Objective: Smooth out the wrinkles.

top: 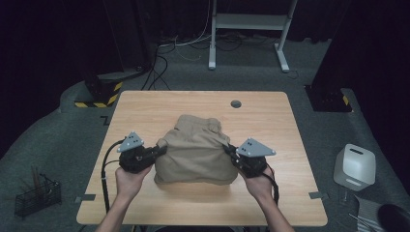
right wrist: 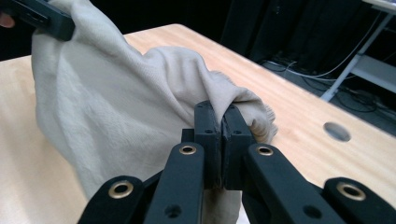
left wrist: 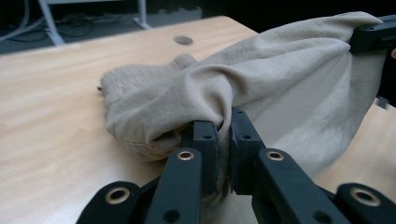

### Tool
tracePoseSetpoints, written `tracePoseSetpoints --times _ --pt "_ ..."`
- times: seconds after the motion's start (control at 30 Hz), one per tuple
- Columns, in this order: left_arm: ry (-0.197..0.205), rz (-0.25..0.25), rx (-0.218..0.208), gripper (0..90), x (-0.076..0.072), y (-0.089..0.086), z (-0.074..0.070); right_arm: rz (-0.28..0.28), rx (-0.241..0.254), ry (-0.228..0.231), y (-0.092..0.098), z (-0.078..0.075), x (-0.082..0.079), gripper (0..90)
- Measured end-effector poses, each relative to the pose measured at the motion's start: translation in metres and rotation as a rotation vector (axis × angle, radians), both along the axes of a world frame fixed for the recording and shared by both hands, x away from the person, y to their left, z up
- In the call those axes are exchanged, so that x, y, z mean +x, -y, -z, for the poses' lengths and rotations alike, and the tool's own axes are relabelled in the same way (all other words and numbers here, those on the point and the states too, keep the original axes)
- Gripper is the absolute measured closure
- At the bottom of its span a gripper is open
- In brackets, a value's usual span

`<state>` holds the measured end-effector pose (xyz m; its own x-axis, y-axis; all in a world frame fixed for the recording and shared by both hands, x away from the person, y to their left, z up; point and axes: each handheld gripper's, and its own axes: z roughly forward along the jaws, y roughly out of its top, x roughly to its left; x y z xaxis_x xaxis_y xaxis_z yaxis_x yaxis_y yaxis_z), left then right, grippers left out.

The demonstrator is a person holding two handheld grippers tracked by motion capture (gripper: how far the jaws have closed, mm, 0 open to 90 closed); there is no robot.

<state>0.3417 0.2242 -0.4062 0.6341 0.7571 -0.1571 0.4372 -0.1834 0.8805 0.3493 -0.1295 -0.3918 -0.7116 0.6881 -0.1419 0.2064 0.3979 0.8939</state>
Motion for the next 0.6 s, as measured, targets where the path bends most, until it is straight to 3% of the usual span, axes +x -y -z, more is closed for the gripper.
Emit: tracePoseSetpoints --times 0.1,0.27,0.33,0.43,0.5,0.6 --pt "-0.01 0.007 0.003 83.8 -0.013 0.0 0.008 -0.017 0.022 -0.017 0.003 0.01 -0.016 87.5" --pt "-0.018 0.031 0.009 83.8 -0.035 0.002 0.012 -0.042 0.014 -0.029 0.008 0.022 -0.044 87.5" --pt "-0.016 0.038 -0.012 83.8 -0.045 0.004 0.009 -0.052 0.015 -0.018 0.011 0.019 -0.056 87.5" --pt "-0.008 0.049 -0.005 83.8 -0.063 0.009 -0.004 -0.063 0.031 0.002 0.015 0.009 -0.073 87.5" --pt "0.057 0.083 0.025 83.8 -0.076 0.015 -0.016 -0.058 0.047 0.02 0.018 0.002 -0.082 87.5" --pt "0.07 0.085 0.01 84.0 -0.077 0.015 -0.026 -0.062 0.104 0.033 0.025 -0.01 -0.088 87.4"
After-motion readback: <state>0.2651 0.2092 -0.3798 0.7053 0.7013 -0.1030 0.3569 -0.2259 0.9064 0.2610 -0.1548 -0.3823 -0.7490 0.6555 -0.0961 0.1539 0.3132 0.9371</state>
